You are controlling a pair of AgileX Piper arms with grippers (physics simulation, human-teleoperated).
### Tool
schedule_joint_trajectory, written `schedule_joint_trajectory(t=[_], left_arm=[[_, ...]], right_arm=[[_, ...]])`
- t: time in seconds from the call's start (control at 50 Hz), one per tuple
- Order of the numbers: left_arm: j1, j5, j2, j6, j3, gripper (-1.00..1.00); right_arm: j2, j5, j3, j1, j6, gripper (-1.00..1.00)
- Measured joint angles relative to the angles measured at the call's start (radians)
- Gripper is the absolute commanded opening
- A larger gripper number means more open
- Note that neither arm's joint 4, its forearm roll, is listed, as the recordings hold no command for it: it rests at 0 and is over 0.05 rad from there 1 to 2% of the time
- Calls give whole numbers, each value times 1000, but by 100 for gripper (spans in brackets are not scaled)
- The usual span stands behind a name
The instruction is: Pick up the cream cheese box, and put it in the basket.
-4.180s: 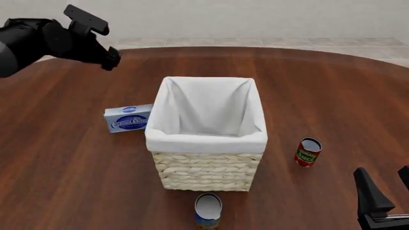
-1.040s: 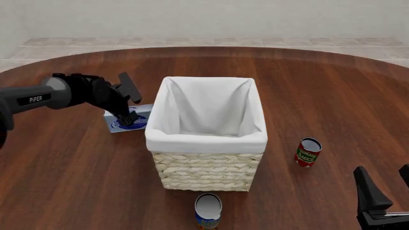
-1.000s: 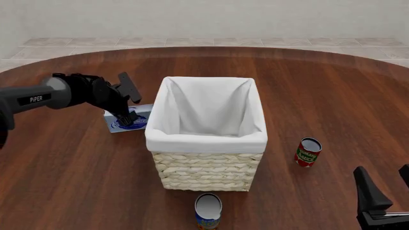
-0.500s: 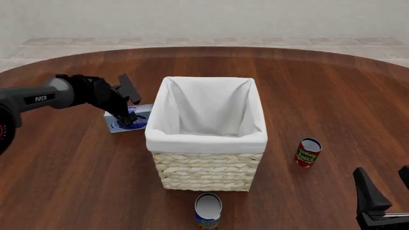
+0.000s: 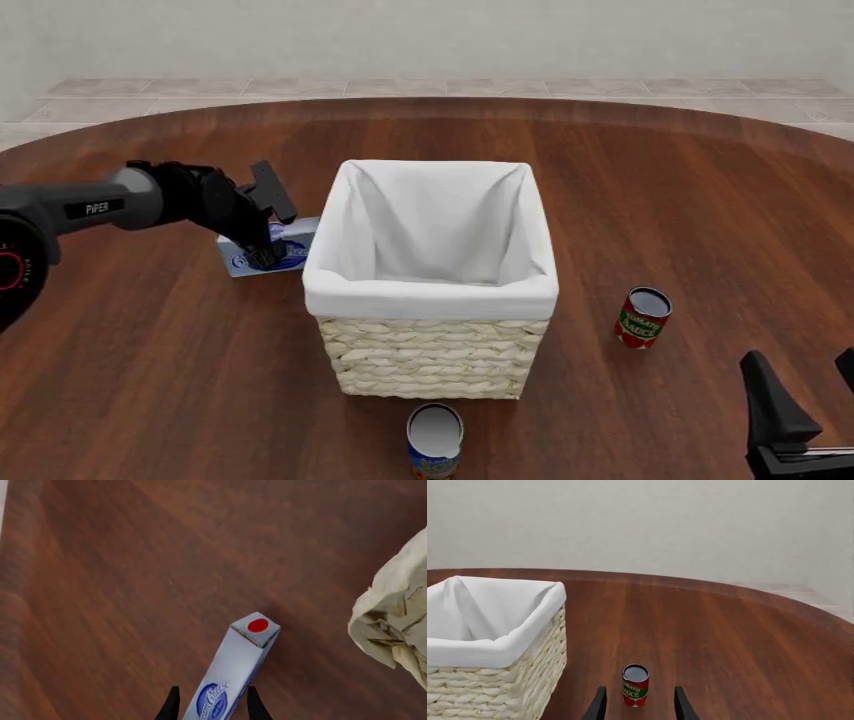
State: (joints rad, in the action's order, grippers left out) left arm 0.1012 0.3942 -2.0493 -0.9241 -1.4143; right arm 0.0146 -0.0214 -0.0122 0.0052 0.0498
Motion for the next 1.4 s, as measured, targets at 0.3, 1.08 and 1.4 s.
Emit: schedule_joint_trajectory(t=[0.3,1.08,1.4], left_arm=[[-3,1,-20,-4,-17,100],[-18,22,-50,45,-91,-100],[-16,11,-23,128,-111,-100]], right_arm=[[-6,-8,-5,-2,4,100],[-11,-15,-16,-3,-1,100],[-12,-16,-19,-2,-3,100]])
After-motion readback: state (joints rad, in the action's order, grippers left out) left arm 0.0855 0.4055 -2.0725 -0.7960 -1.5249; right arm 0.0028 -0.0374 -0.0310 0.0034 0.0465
